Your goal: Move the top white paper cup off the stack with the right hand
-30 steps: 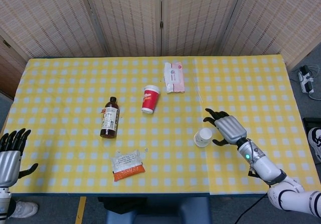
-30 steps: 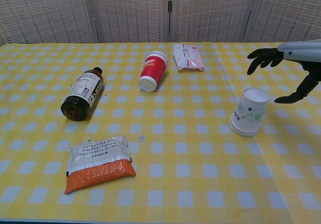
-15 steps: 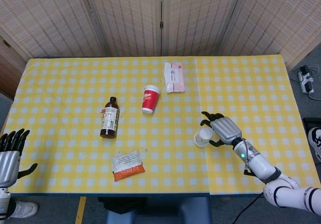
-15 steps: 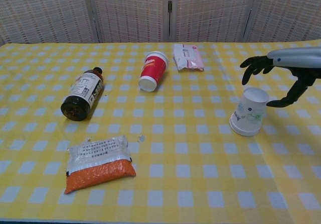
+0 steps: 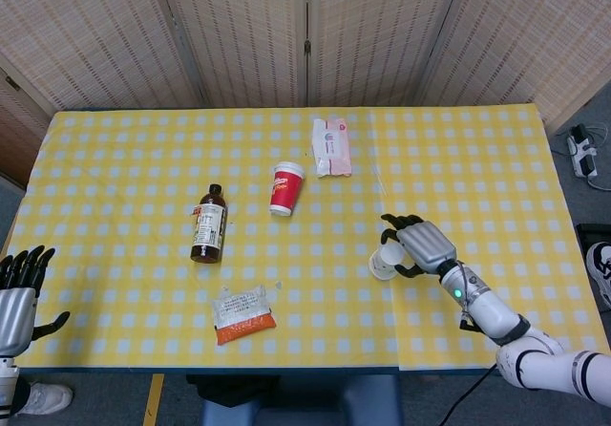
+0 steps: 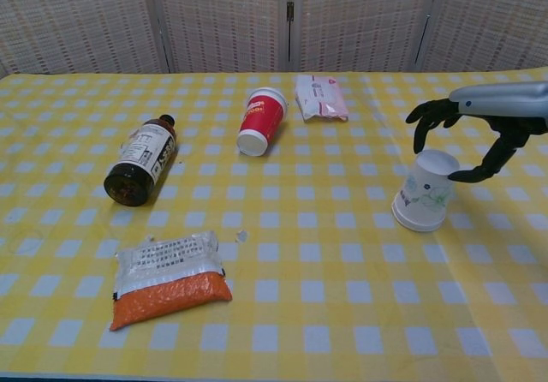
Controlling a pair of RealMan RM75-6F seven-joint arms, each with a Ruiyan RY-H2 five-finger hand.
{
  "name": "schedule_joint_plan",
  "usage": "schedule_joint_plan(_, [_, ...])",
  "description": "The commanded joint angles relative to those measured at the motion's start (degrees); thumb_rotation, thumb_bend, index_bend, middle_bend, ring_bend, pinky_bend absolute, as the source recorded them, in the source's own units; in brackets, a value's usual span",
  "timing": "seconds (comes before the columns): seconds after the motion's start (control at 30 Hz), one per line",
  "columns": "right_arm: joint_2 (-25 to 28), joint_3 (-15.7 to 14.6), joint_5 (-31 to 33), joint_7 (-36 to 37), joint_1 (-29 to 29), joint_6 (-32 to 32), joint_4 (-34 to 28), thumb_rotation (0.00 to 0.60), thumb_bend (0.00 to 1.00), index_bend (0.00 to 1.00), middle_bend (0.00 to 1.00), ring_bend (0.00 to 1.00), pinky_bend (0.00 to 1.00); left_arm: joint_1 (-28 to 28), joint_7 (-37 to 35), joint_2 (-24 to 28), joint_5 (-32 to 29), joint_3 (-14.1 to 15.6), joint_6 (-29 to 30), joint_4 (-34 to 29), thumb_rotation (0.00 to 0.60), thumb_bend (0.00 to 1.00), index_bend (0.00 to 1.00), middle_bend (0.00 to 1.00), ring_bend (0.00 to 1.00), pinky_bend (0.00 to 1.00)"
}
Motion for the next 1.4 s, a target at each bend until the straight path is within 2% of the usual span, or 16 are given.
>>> schedule_joint_plan(0.03, [-0.14, -0.07, 0.22, 0.05, 0.19, 0.11, 0.13, 0.6, 0.39, 0.38, 0.12, 0.14, 0.15, -0.01, -0.05, -0.01, 0.03, -0.02, 0.0, 0.03, 0.6, 0.21, 0.03, 0.08, 0.02, 0.0])
schedule_joint_plan(0.27, [0.96, -0.18, -0.51, 1.16, 0.12, 1.01, -1.08, 0.6, 0.42, 0.41, 0.14, 0.15, 0.15, -0.06, -0.13, 0.02, -0.26, -0.06, -0.34, 0.15, 0.6, 0.21, 0.02, 0.08, 0.02, 0.0])
schedule_joint_plan(0.97, [13.71, 1.93, -9.14, 6.15, -2.46, 9.1, -14.78, 0.6, 0.42, 0.41, 0.15, 0.16, 0.14, -0.45, 0.3, 0.67, 0.48, -0.3, -0.06, -1.17, 0.6, 0.21, 0.02, 0.08, 0.02, 0.0])
schedule_joint_plan(1.2, [11.75, 2.38, -8.16, 4.37, 0.29, 6.16, -14.28, 0.6, 0.42, 0.41, 0.15, 0.16, 0.14, -0.07, 0.07, 0.87, 0.6, -0.1, 0.38, -1.36, 0.6, 0.21, 0.02, 0.08, 0.02, 0.0])
schedule_joint_plan(1.4, [5.24, 1.95, -4.36, -1.0, 3.54, 3.45, -10.01, 0.6, 0.42, 0.41, 0.15, 0.16, 0.14, 0.12, -0.45, 0.82, 0.56, 0.1, 0.3, -1.01, 0.6, 0.21, 0.02, 0.08, 0.02, 0.0])
